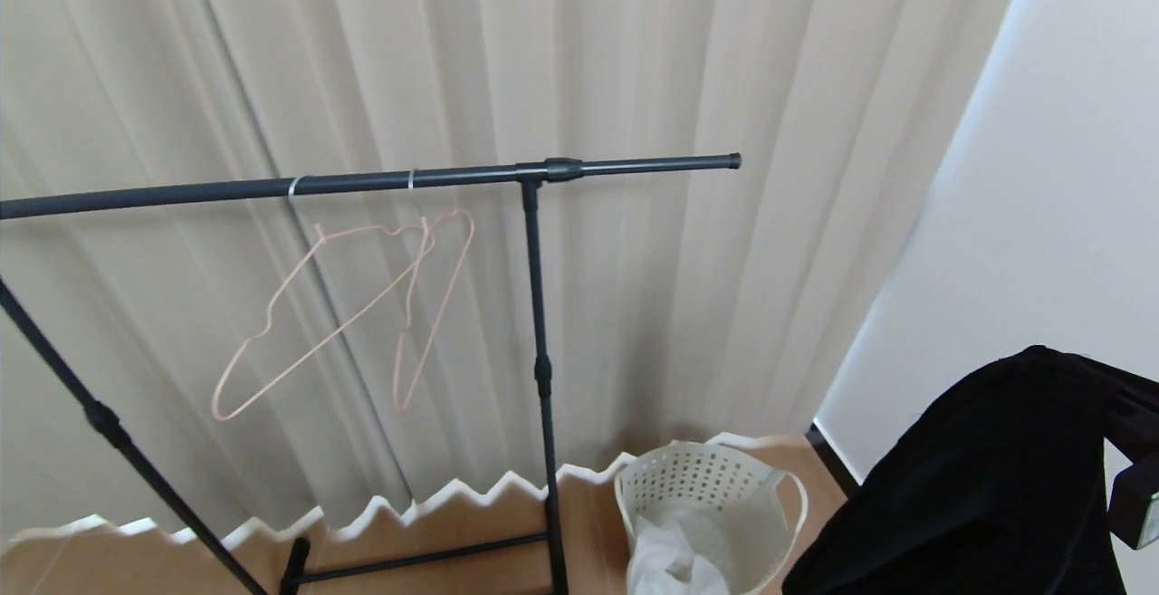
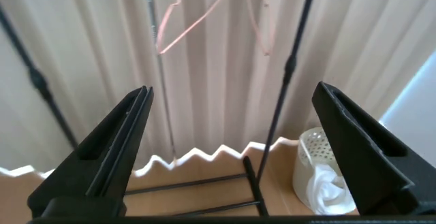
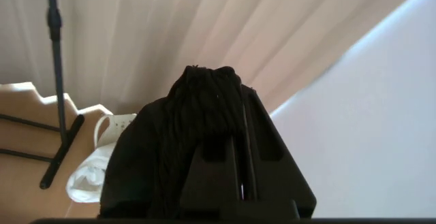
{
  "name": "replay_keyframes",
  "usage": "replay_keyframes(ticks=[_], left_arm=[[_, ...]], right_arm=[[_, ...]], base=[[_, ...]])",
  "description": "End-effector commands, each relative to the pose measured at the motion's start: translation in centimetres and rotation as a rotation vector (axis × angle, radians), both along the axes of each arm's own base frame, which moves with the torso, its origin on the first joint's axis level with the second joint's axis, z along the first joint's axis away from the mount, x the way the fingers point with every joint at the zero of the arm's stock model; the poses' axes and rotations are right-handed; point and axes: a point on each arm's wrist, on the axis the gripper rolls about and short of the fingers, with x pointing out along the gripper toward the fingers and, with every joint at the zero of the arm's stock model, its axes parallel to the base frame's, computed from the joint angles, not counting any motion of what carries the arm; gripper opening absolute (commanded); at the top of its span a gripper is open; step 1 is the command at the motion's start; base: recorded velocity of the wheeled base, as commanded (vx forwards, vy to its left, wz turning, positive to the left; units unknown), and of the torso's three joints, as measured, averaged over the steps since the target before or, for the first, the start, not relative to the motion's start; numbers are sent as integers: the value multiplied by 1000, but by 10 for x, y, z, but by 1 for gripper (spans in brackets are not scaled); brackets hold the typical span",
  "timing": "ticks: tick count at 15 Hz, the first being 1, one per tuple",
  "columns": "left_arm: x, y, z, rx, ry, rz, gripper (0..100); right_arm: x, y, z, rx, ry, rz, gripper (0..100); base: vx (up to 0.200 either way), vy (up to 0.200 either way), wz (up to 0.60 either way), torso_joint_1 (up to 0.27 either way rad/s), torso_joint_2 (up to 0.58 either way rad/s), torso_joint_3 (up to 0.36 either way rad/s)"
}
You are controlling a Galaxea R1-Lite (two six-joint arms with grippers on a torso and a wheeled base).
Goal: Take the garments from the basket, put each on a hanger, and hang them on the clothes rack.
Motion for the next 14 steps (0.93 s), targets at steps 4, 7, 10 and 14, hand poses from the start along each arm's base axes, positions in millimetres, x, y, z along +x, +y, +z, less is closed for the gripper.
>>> replay_keyframes(ticks=[4, 7, 10, 14], left_arm=[[0, 0, 0, 0, 4, -7, 100], [0, 0, 0, 0, 4, -4, 100], [0, 0, 0, 0, 4, -4, 100], [0, 0, 0, 0, 4, -7, 100]], right_arm=[[0, 0, 0, 0, -3, 0, 0], [-2, -1, 1, 4, -10, 0, 0], [-3, -2, 2, 5, -15, 0, 0], [-5, -3, 2, 8, -23, 0, 0]], base=[[-100, 0, 0, 1, 0, 1], [-67, 200, 0, 7, 9, 1], [0, 200, 0, -15, -4, 6], [0, 200, 0, 6, 2, 2]])
